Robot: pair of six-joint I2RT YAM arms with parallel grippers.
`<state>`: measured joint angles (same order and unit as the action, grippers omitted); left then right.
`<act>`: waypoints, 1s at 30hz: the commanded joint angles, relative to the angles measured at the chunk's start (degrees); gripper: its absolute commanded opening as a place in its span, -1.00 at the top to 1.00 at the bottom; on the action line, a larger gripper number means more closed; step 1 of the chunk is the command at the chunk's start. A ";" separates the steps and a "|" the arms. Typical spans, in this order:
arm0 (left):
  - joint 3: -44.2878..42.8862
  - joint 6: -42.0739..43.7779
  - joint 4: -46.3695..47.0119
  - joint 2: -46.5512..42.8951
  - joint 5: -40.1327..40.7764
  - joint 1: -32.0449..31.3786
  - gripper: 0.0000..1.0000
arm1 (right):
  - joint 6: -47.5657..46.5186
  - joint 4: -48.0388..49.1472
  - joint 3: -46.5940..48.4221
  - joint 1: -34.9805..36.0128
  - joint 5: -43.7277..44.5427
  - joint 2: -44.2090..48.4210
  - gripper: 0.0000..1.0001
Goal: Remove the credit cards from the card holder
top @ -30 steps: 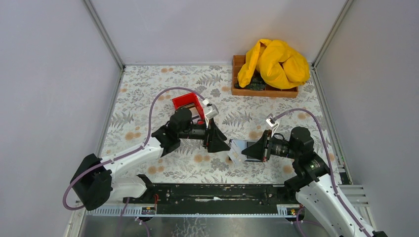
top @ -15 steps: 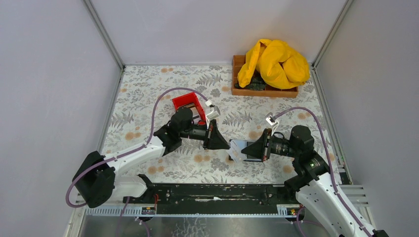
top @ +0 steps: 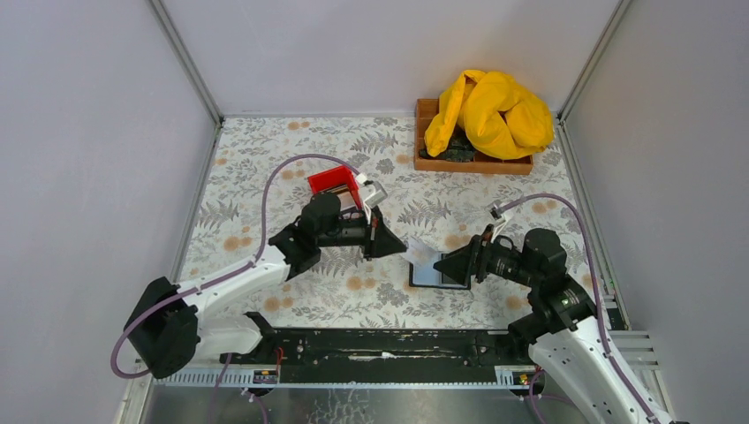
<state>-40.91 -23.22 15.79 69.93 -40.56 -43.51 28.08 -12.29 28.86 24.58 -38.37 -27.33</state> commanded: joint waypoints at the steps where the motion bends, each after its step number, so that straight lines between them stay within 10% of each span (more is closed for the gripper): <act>1: 0.10 1.05 -3.73 -4.68 20.16 2.09 1.00 | -3.66 -7.10 4.07 0.15 15.97 2.00 -0.42; 8: 0.86 -6.58 -9.66 -8.50 46.47 7.74 1.00 | -3.57 -6.75 1.45 0.18 15.78 2.35 -0.42; 30: -4.32 -26.99 -11.17 6.08 54.92 20.61 1.00 | -3.70 -5.81 -1.23 0.19 15.12 2.55 -0.42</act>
<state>-43.79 -46.48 4.93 75.24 10.63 -23.66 25.26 -19.64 27.64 24.60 -23.44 -25.10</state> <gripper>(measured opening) 0.011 0.710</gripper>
